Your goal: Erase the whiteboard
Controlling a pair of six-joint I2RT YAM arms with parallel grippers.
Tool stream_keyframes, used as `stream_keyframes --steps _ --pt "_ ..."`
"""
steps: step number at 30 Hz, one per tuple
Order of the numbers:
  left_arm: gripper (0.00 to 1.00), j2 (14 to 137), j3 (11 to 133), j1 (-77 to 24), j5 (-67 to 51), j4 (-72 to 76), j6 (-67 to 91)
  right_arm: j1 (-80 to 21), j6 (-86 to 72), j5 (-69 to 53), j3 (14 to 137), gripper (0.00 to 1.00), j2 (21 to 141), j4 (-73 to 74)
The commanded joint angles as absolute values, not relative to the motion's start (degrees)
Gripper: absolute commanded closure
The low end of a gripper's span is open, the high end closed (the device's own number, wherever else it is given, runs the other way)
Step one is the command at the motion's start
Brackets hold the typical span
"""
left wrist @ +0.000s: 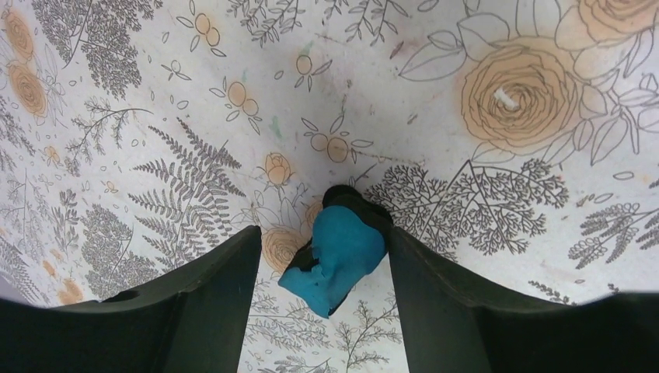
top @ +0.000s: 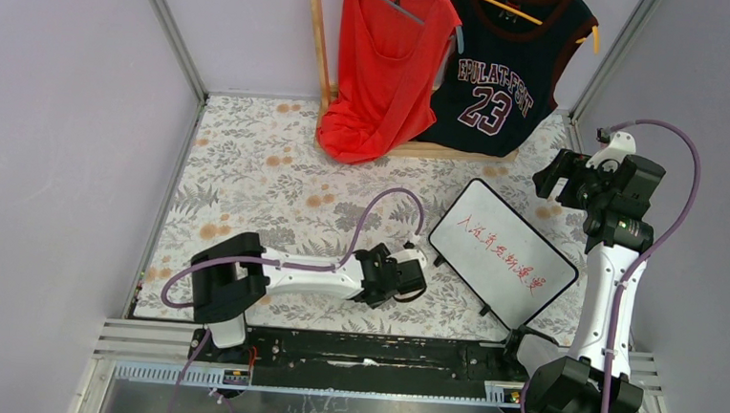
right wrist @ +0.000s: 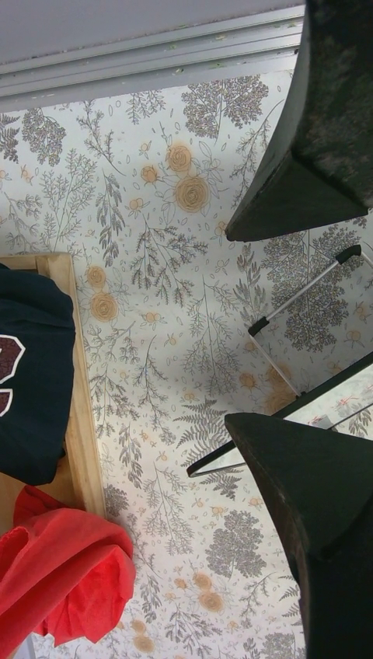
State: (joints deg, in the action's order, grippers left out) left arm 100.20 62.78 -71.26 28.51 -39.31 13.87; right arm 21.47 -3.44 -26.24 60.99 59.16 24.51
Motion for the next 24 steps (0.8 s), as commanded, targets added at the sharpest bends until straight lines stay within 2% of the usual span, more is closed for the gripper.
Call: stream_keyframes --steps 1,16,20,24 --pt "0.4 100.9 63.9 -69.7 30.5 -35.9 13.5 21.4 -2.8 -27.6 61.0 0.12 58.3 22.2" --pt "0.42 85.8 59.3 -65.0 23.5 -33.5 15.8 21.4 -2.8 -27.9 60.8 0.12 58.3 22.2" --pt "0.43 85.3 58.3 -64.9 21.1 -34.3 16.4 21.4 -2.8 -27.9 60.8 0.12 58.3 22.1" --pt "0.49 86.6 58.3 -64.7 19.6 -35.5 16.7 21.4 -2.8 -27.9 60.7 0.12 58.3 22.0"
